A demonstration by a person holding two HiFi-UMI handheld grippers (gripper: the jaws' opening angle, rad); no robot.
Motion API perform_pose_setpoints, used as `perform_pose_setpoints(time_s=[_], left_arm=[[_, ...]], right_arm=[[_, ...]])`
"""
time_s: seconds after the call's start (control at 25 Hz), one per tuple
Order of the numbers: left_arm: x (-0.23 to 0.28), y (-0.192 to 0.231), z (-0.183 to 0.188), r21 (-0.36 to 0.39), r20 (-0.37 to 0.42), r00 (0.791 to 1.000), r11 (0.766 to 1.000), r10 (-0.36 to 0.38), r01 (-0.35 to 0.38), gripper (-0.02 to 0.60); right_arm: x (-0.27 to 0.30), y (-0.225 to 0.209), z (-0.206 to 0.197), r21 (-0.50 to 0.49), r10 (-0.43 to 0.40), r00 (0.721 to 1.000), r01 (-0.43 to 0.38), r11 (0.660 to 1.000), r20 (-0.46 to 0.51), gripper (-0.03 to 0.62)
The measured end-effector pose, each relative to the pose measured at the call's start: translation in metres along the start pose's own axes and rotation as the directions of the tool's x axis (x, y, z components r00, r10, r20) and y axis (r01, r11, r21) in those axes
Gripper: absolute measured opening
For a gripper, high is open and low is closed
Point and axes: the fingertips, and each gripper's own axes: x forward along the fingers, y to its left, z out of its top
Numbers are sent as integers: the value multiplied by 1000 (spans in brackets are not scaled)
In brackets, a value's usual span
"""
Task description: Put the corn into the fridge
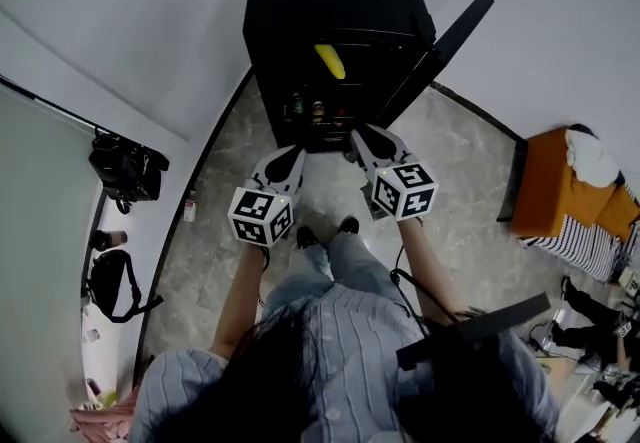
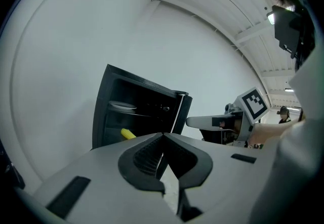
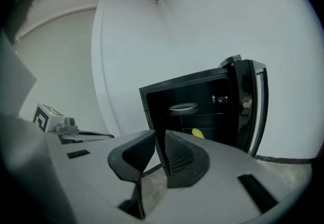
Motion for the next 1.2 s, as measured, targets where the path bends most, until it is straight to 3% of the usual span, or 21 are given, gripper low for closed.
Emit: perform_pose_setpoints(time_s=[0.36,0.64,0.96,1.2], left_arm=[[-30,-33,-26,54,-74,997,999,-5,9,8],[-45,-68,-23,41,-36,998,998,45,-44,8],[-53,-147,-24,12,36,997,998,61,-62,8],[-71,-207,-43,20,44,995,995,92,-93,8]], right_arm=[[-46,25,-9,-35,-3,1000,2,999,-4,69],[-92,26,-15,-1,33,999,-33,999,17,69],[-166,42,-41,-2,111,994,-111,994,10,67],[-219,48,-62,-33,194,981,-194,980,-9,63]])
